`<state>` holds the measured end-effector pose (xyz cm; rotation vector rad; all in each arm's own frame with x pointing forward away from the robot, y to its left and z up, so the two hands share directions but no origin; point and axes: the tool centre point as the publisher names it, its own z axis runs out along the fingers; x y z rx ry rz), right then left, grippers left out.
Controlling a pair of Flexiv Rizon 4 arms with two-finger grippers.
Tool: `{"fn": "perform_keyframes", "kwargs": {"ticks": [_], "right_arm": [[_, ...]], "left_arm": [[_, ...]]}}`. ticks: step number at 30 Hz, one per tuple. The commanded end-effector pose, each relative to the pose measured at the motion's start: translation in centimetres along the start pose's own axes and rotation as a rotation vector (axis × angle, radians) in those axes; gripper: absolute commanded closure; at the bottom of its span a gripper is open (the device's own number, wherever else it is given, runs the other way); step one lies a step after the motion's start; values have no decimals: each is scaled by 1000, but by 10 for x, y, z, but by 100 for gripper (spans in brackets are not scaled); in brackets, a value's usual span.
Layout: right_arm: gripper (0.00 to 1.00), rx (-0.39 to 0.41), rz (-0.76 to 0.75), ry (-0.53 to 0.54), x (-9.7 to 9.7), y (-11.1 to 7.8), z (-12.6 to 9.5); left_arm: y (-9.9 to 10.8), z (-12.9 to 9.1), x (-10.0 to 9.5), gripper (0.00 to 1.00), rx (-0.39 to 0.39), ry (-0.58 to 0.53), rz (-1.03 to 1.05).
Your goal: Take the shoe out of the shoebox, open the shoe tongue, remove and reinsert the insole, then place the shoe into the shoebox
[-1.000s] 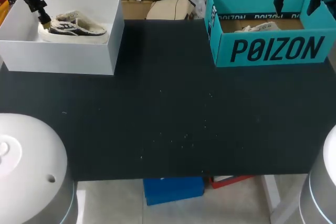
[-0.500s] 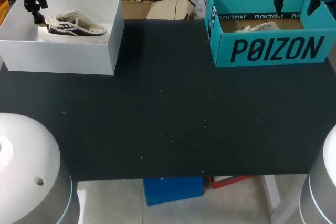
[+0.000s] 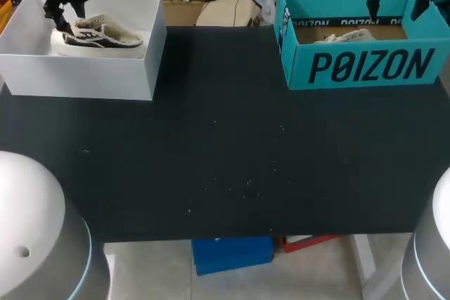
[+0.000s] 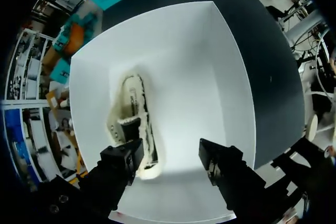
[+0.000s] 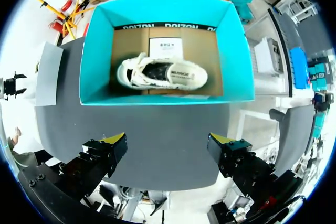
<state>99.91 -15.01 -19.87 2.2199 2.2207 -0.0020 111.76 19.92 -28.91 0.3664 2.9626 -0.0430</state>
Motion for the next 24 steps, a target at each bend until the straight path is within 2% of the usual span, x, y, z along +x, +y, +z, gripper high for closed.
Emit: {"fn": "perform_keyframes", "kwargs": {"ticks": [1,4,9,13,15,24], "right_arm": [[0,0,0,1,0,0,1],[0,0,0,1,0,0,1],[0,0,0,1,0,0,1],[0,0,0,1,0,0,1],[0,0,0,1,0,0,1],[0,0,0,1,0,0,1]], "left_arm": [[3,35,-34,36,9,37,-29],[2,45,-42,32,9,40,-40],[1,64,-53,33,11,43,-67],[-3,80,-55,38,11,54,-77],[-7,89,-52,51,8,64,-79],[-12,122,-44,54,-15,101,-100]]}}
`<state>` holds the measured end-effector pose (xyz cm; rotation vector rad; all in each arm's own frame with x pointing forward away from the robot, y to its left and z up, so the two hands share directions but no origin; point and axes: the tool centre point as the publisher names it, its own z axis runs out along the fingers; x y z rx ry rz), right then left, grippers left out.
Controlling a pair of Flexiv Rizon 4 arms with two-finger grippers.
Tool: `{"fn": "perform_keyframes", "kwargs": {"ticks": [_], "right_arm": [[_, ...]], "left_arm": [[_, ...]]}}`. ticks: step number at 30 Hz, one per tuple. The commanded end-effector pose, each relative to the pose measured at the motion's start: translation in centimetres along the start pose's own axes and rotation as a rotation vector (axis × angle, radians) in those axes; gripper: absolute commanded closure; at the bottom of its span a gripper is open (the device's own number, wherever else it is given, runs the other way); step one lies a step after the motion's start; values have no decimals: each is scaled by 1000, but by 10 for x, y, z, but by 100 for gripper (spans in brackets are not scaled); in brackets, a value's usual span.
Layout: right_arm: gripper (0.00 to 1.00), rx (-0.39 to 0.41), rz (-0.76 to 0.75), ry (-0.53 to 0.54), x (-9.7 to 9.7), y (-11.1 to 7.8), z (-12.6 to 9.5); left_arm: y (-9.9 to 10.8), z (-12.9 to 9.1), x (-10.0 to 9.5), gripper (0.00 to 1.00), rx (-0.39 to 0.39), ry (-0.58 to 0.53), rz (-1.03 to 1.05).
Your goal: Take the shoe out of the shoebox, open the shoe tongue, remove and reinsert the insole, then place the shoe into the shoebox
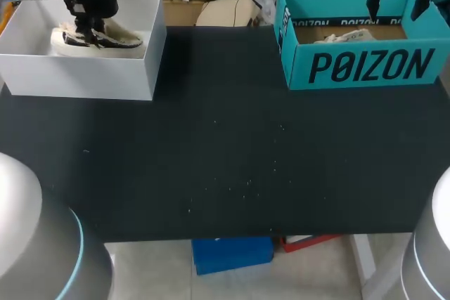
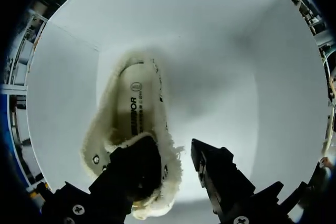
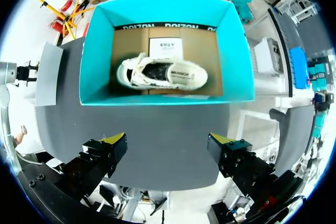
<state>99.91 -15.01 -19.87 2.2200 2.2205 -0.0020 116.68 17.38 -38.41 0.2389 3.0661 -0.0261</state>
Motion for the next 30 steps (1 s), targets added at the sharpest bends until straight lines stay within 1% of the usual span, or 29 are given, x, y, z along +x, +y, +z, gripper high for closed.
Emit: {"fn": "perform_keyframes", "kwargs": {"ticks": [1,6,7,9,10,14,17,18,25,27,28,30], "right_arm": [[0,0,0,1,0,0,1],[0,0,0,1,0,0,1],[0,0,0,1,0,0,1],[0,0,0,1,0,0,1],[0,0,0,1,0,0,1],[0,0,0,1,0,0,1],[0,0,0,1,0,0,1],[0,0,0,1,0,0,1],[0,0,0,1,0,0,1],[0,0,0,1,0,0,1],[0,0,0,1,0,0,1],[0,0,0,1,0,0,1]], "left_arm": [[-1,21,-7,54,-9,15,-15],[1,31,-8,59,-16,21,-24],[1,32,-8,64,-16,23,-25],[1,33,-7,80,-26,22,-32],[1,33,-7,100,-23,22,-33],[1,20,-4,100,-29,9,-35],[0,2,1,100,-30,-5,-31],[-2,-5,3,100,-42,-15,-18],[-16,-61,24,100,-57,-65,-22],[-23,-81,33,100,-79,-88,-31],[-25,-88,36,100,-86,-98,-35],[-34,-110,46,100,-116,-130,-60]]}}
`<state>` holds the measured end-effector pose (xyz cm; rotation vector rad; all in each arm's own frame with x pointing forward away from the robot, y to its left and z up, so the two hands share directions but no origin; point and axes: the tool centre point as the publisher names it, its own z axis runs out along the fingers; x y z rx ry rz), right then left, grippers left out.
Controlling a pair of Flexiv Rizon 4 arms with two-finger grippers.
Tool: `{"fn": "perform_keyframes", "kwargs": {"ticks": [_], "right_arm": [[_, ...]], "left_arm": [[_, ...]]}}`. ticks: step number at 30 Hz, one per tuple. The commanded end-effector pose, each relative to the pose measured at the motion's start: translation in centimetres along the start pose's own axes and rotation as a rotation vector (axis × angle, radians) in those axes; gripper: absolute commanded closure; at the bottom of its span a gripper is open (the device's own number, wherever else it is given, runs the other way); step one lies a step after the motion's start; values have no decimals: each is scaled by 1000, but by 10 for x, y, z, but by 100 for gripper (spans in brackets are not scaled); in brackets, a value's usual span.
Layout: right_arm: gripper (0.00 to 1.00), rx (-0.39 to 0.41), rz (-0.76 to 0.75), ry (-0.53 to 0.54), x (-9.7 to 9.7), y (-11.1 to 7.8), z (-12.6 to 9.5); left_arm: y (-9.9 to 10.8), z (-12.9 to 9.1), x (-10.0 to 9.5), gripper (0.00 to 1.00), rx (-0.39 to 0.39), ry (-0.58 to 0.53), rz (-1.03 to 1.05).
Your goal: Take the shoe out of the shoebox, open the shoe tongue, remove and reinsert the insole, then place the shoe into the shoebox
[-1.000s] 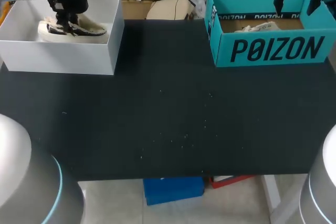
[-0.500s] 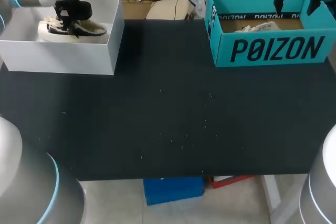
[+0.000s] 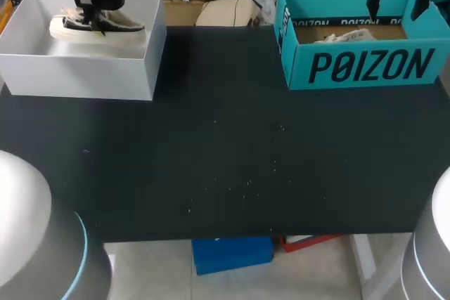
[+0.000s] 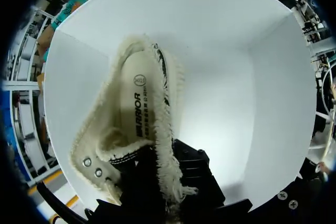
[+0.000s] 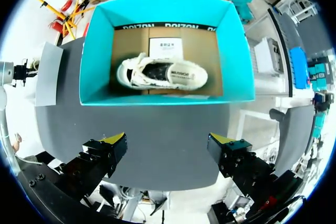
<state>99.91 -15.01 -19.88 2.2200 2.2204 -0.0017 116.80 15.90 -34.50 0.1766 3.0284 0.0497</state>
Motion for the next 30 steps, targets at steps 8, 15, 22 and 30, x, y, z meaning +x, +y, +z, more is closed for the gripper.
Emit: {"fn": "perform_keyframes", "kwargs": {"ticks": [8,15,22,30], "right_arm": [[0,0,0,1,0,0,0],[0,0,0,1,0,0,0],[0,0,0,1,0,0,0],[0,0,0,1,0,0,0]], "left_arm": [[-67,-169,97,100,-96,-224,-186],[-147,-230,146,100,-111,-323,-228],[-217,-253,182,100,-122,-372,-189],[-281,-233,207,100,-125,-348,-137]]}}
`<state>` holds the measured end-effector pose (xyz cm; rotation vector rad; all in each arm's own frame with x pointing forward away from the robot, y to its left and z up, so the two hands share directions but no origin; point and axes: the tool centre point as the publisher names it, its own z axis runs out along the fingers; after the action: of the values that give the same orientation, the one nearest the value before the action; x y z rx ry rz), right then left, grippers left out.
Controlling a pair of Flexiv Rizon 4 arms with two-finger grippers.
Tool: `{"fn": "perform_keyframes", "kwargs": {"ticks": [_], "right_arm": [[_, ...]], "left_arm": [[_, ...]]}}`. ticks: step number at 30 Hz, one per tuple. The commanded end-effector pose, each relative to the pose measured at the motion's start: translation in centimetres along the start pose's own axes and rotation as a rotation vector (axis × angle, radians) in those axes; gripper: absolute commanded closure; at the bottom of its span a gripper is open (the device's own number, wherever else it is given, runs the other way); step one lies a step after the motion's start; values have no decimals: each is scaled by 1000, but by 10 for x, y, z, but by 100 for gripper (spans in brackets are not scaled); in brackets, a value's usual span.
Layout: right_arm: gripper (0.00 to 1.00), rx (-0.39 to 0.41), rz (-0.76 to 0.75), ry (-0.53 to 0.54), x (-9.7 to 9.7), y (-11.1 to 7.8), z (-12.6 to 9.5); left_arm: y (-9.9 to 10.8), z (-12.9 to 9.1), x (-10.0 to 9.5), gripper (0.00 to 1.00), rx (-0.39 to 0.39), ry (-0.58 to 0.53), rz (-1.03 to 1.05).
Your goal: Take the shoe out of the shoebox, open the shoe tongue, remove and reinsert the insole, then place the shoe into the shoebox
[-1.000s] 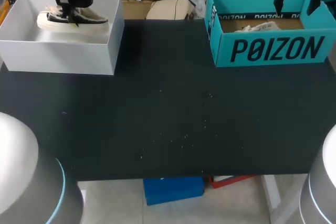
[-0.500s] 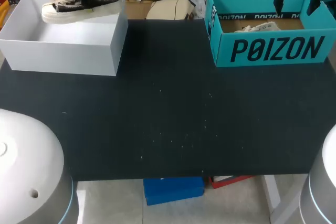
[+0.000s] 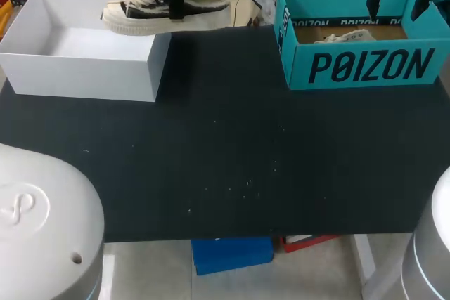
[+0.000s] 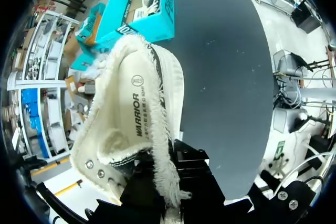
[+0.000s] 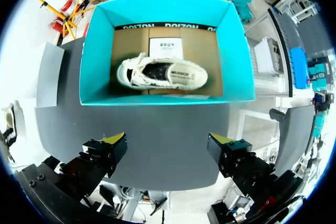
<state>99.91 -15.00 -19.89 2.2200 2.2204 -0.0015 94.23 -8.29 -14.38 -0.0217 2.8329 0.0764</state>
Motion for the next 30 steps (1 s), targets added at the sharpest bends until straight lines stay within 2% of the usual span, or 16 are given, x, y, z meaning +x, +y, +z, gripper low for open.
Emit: {"fn": "perform_keyframes", "kwargs": {"ticks": [1,6,20,26,30], "right_arm": [[0,0,0,1,0,0,0],[0,0,0,1,0,0,0],[0,0,0,1,0,0,0],[0,0,0,1,0,0,0],[0,0,0,1,0,0,0]], "left_arm": [[-24,-5,38,100,-75,-142,1],[-47,17,53,100,-67,-110,6],[-95,90,100,100,-47,-24,31],[-106,113,130,100,-42,13,32],[-104,129,145,100,-51,30,19]]}}
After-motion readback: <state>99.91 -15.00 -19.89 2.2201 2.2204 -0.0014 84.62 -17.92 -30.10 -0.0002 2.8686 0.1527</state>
